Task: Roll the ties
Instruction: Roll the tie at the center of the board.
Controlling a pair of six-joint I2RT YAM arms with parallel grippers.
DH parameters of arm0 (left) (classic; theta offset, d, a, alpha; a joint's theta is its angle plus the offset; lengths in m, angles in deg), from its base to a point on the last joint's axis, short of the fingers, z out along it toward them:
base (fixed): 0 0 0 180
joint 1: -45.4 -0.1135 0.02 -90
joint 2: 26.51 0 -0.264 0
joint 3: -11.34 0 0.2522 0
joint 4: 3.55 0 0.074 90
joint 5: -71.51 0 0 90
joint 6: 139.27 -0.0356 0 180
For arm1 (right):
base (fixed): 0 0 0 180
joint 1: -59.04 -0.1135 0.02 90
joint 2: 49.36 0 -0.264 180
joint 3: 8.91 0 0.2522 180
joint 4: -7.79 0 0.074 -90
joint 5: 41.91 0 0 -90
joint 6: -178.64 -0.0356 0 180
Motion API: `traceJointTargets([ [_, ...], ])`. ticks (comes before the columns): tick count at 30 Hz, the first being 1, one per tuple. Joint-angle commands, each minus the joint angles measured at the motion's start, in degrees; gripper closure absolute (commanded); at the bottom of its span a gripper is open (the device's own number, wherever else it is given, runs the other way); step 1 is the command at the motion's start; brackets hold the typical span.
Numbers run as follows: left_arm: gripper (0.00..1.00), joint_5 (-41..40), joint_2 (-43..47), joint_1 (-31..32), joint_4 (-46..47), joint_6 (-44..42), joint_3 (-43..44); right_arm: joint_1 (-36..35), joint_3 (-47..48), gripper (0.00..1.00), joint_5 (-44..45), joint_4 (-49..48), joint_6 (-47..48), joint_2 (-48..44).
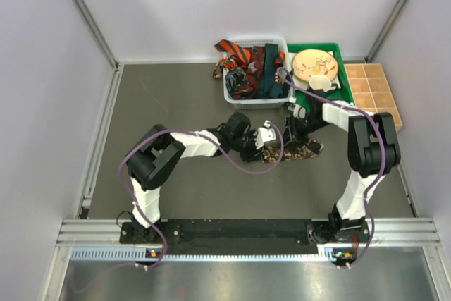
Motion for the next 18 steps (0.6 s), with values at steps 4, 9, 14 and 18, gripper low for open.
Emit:
traceJointTargets([
  [4, 1.0, -4.5, -0.3, -0.1, -28.2, -4.8, 5.6, 0.8, 0.6, 0.75, -0.6, -2.7, 0.9, -0.4],
  [9, 1.0, -7.7, -1.8, -0.1, -33.3, -4.3, 9.2, -0.2, -0.4, 0.78, 2.9, -2.5, 1.6, 1.2],
  [14, 1.0, -7.9, 0.0, -0.1, -29.4, -3.2, 7.0, -0.3, -1.2, 0.83, 7.5, -1.6, 1.3, 4.0],
  [18, 1.0, -9.1, 1.2, -0.1, -27.6, -2.4, 6.8, -0.2, -0.5, 0.86, 11.3, -0.6, 1.4, 4.7],
])
